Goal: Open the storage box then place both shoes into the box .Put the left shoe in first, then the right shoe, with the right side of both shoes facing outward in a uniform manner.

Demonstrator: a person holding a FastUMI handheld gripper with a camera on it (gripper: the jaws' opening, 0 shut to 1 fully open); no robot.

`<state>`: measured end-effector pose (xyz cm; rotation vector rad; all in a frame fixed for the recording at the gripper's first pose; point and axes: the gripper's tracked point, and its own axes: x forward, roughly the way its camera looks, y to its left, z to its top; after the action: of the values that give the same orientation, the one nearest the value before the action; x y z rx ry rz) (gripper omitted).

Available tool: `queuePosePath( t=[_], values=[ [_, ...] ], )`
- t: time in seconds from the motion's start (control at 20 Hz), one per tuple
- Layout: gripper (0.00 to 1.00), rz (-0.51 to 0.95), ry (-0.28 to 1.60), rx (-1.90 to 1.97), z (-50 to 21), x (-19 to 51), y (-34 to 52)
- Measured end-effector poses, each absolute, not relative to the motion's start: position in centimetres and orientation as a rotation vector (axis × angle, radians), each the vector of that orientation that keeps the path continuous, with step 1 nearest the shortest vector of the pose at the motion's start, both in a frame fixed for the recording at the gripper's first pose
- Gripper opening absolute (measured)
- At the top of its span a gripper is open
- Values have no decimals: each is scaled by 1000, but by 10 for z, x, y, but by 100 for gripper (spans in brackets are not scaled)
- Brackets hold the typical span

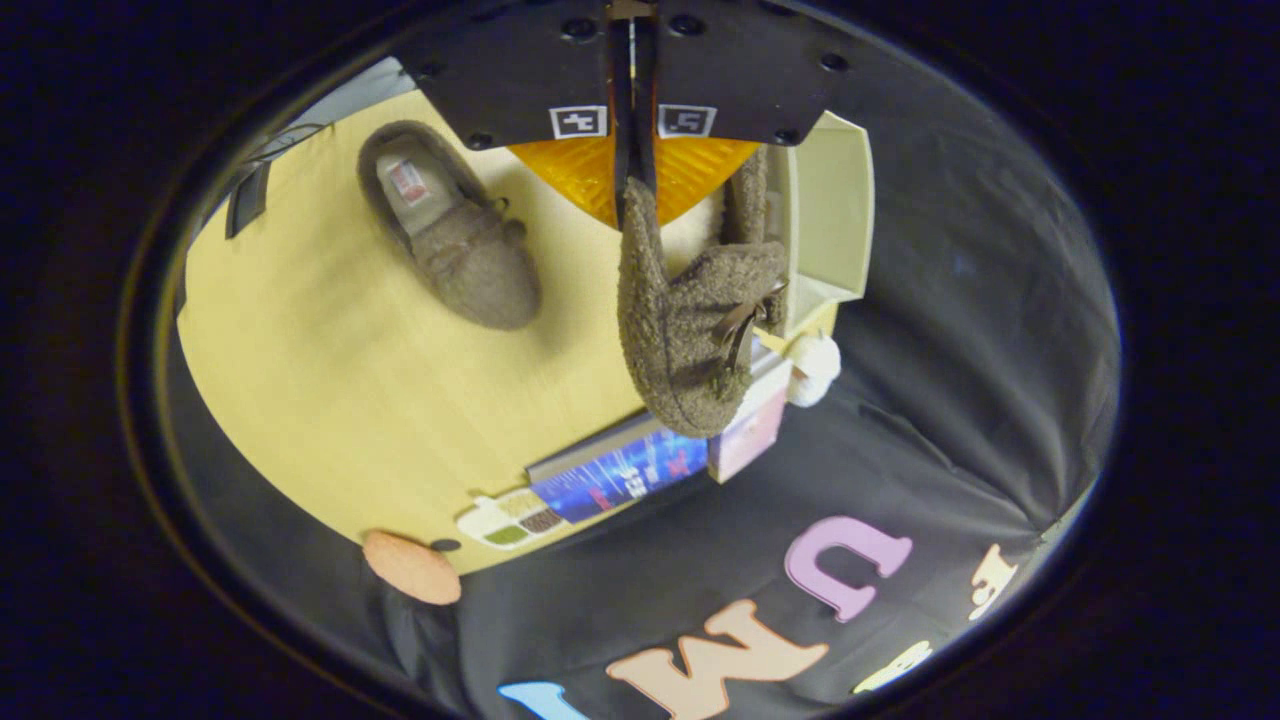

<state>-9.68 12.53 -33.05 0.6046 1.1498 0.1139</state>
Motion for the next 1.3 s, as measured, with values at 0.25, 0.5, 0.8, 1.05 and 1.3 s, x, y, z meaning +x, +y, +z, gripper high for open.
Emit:
queuePosePath(
  t=[0.25,0.5,0.8,1.05,1.3],
  values=[
    [5,201,1068,623,-273,-77,166],
    [5,288,1060,635,-253,-73,224],
    [5,353,1133,621,-266,-99,289],
    [5,361,1233,596,-296,-126,325],
    [5,313,1312,608,-323,-140,346]
  ],
)
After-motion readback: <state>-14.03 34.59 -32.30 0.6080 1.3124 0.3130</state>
